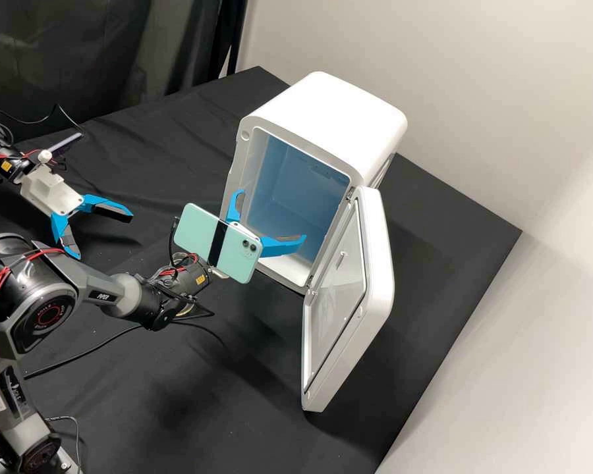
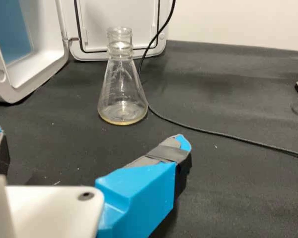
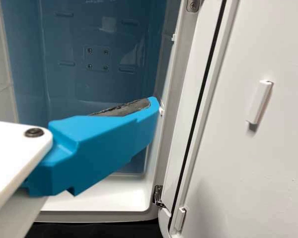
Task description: Place the flask in the incubator
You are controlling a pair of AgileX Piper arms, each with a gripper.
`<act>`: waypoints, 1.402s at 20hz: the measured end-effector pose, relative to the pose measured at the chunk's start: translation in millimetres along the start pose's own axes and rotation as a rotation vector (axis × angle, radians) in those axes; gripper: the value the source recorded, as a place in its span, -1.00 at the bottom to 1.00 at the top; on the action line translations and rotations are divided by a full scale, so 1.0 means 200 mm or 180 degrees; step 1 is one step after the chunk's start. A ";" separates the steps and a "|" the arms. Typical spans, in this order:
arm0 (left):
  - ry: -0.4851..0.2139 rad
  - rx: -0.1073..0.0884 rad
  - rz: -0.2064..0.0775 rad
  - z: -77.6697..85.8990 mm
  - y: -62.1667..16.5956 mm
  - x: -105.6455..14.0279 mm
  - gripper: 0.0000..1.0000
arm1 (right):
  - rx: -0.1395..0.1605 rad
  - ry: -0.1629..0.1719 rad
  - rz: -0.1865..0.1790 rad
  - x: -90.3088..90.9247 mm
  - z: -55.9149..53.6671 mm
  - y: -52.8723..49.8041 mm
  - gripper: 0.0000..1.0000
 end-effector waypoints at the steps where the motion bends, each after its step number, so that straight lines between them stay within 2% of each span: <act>1: 0.0002 -0.0015 -0.0001 0.00 0.000 0.00 1.00 | 0.0000 0.0000 0.0000 0.00 0.00 0.00 1.00; 7: 0.0045 -0.0050 0.0034 -0.03 0.014 -0.01 1.00 | 0.0000 0.0000 0.0000 0.00 0.00 0.00 1.00; 11: 0.0029 -0.0005 0.0097 -0.03 0.039 -0.01 1.00 | 0.0024 0.0041 0.0029 -0.02 0.00 -0.01 1.00; 17: 0.0008 0.0013 0.0129 -0.03 0.048 -0.01 1.00 | -0.0067 0.0069 -0.0066 -0.14 0.08 -0.05 1.00; 19: 0.0005 0.0022 0.0144 -0.03 0.053 -0.01 1.00 | -0.0076 0.0088 -0.0043 -0.18 0.10 -0.05 1.00; 24: 0.0001 0.0030 0.0163 -0.02 0.058 -0.01 1.00 | -0.0120 0.0063 -0.0010 -0.23 0.16 -0.04 1.00; 28: -0.0012 0.0034 0.0159 -0.02 0.057 -0.01 1.00 | -0.0145 -0.0039 -0.0072 -0.28 0.21 -0.04 1.00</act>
